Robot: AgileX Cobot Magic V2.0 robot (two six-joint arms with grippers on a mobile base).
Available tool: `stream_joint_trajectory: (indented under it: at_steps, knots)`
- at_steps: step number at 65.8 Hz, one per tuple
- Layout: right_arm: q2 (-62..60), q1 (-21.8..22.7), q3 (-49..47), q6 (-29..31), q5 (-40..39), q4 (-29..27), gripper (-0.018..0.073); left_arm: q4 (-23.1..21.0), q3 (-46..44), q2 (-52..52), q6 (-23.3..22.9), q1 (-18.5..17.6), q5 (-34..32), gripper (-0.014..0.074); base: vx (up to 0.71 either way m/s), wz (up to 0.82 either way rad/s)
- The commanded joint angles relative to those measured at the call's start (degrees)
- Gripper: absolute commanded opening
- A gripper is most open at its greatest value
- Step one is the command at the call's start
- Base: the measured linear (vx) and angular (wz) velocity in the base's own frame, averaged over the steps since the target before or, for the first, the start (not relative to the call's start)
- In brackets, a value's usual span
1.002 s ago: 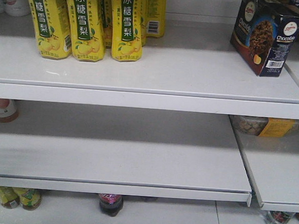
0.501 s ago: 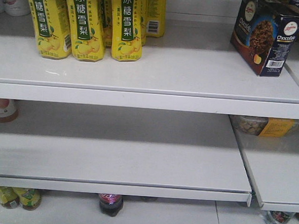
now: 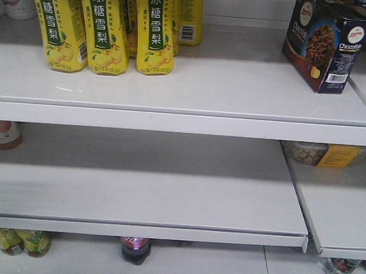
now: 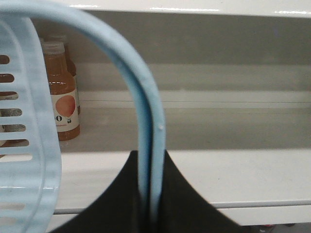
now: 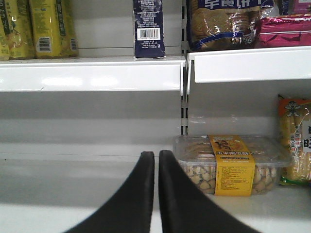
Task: Left arm holds basket, right arm returns cookies
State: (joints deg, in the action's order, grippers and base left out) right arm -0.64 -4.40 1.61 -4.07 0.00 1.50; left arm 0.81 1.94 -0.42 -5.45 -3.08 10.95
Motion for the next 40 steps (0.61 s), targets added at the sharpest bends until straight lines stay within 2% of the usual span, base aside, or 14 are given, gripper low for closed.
stream_joint_trajectory:
  at_steps: [1,40]
  knots:
    - [-0.7,0.4,1.0,0.1,-4.2,0.8,-0.0011,0.6,-1.7,-1.0,1.2,0.0,-5.5,-0.0003,0.00,0.00]
    - [-0.7,0.4,1.0,0.2,-4.2,0.8,-0.0011,0.6,-1.7,-1.0,1.2,0.0,-5.5,-0.0003,0.00,0.00]
